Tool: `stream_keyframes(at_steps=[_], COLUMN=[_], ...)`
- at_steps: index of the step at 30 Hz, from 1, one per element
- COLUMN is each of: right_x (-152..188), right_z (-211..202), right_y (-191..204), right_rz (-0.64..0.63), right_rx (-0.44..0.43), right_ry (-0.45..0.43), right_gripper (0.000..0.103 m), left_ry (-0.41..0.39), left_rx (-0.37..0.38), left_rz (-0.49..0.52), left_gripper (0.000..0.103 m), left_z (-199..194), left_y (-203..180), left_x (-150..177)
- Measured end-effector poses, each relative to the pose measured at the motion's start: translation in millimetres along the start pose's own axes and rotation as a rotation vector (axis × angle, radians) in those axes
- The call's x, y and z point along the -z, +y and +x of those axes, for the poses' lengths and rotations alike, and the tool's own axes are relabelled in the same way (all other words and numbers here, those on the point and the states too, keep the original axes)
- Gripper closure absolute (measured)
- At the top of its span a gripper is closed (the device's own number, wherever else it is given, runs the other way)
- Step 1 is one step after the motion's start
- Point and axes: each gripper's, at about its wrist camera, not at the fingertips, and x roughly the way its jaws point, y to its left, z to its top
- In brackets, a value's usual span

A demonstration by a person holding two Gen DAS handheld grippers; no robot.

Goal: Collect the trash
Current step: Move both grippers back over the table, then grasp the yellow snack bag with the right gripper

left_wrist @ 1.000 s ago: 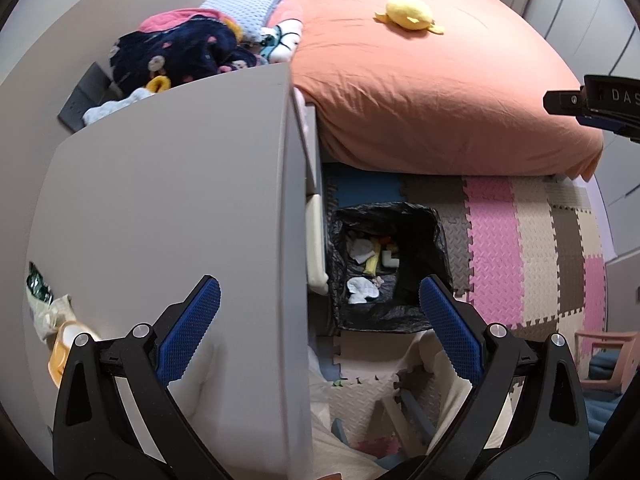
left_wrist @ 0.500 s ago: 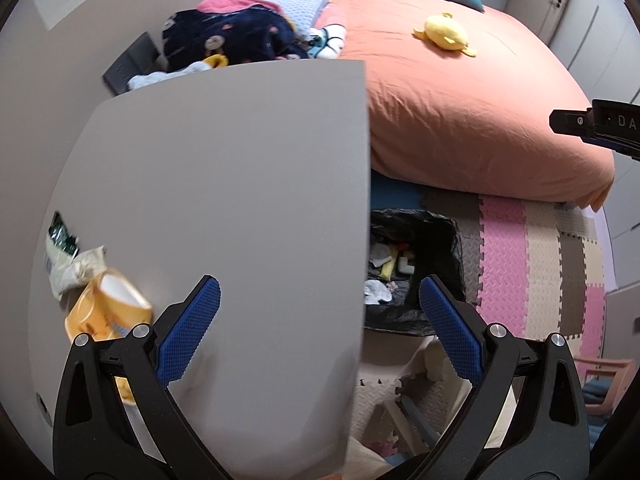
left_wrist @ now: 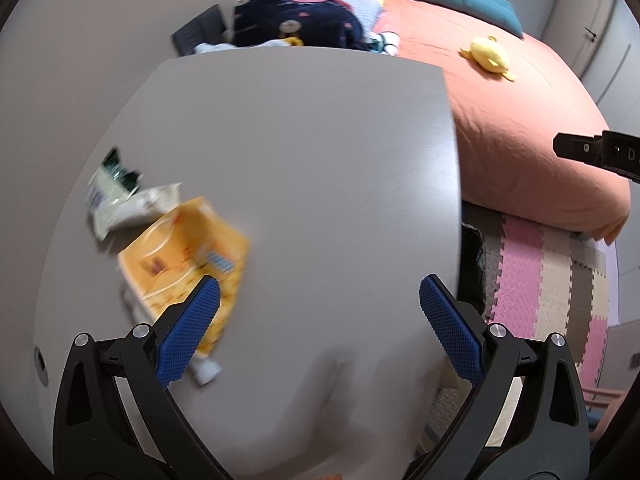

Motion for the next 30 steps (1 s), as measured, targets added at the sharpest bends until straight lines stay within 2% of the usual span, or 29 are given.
stream_keyframes(at_steps=[13, 23, 30], right_x=[20.1, 48.2, 67.2], right_z=[0.5, 9.7, 19.6], right_y=[67.2, 128.5, 164.2], right_rz=[-0.087, -0.123, -0.140], right_rx=[-0.071, -0.230, -0.303], right_ry=[0.007, 0.041, 0.077], right_gripper=[0.042, 0.042, 0.042], left_ry=[-0.009, -0.002, 0.010], left_rx=[-0.041, -0.096, -0.134], left_rz=[-0.123, -0.215, -0.244], left_gripper=[0.007, 0.006, 0.006], left_z=[-13.3, -18.7, -24.4], left_y=[63.8, 113.1, 137.9], left_x=[37.7, 76.8, 100.9])
